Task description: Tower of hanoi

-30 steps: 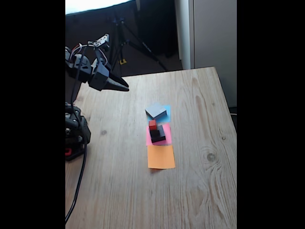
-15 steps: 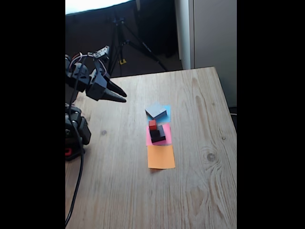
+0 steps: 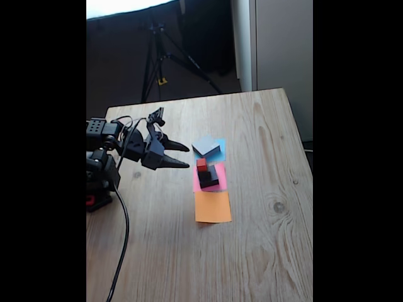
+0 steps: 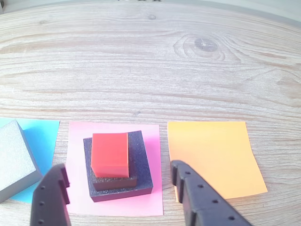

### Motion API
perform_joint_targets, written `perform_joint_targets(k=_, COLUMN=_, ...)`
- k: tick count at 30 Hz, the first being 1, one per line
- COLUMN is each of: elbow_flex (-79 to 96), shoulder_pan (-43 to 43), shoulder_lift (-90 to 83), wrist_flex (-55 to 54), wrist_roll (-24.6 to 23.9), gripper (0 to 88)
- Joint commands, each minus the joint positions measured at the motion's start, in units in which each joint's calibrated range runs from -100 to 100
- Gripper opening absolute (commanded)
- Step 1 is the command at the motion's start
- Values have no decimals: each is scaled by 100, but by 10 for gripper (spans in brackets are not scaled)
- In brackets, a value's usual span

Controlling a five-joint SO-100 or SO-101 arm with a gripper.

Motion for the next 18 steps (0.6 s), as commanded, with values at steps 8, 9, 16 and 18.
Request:
perform_joint_targets(k=8, elbow_flex=620, shoulder_pan=13, shoulder_lift=1264, wrist_flex=-2646, wrist_roll=104, gripper=286)
perform_joint_targets(k=9, elbow_flex=683, shoulder_pan=13, shoulder_lift=1423, wrist_flex=-2922, wrist_roll=104, gripper=287)
perform_joint_targets(k=16, elbow_flex=901, shoulder_pan=-20, shoulder_lift=2407, wrist_flex=-4273, wrist_roll=104, gripper=289)
perform_joint_targets(k=18, elbow_flex=965, shoulder_pan=-54, shoulder_lift=2612, wrist_flex=-4581, wrist_roll=104, gripper=289)
